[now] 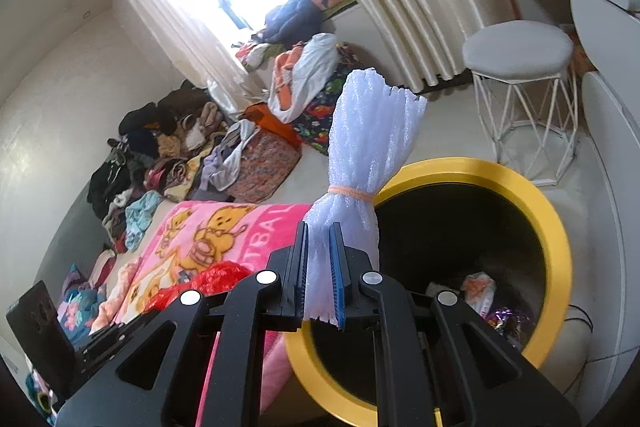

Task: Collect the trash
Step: 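Carry the held foam net and red bag over the yellow-rimmed bin, then open both tools to drop the foam net and red bag into the bin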

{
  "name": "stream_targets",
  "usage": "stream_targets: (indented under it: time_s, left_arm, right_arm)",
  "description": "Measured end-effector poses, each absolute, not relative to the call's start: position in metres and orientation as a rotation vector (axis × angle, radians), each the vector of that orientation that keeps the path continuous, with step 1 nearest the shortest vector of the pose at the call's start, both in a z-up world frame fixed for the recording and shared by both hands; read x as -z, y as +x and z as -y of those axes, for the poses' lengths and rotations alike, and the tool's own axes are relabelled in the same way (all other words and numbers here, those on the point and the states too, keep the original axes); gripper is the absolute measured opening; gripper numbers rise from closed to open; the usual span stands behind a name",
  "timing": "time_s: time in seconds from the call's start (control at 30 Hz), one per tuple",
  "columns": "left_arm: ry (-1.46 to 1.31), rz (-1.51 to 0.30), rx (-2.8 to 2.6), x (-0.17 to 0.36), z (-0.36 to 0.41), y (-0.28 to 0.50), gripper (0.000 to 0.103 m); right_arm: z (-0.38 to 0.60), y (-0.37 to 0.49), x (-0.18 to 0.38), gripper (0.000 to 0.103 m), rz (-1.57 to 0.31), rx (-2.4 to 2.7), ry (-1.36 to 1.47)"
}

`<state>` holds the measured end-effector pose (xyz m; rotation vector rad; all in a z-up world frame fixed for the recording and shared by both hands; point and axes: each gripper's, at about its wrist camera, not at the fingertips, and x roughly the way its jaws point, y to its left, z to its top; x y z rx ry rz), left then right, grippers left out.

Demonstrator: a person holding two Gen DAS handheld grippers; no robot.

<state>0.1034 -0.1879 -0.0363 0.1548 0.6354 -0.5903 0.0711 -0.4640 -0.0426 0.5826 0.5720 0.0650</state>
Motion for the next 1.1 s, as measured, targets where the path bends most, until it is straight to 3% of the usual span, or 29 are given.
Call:
stream_targets:
  time_s: [1.1]
  left_arm:
    - [0.378,-0.685,0.769,0.084,0.284,0.093,0.001]
  right_arm:
    - [0.509,0.065,0.076,0.011,-0.601,0.064,0.637]
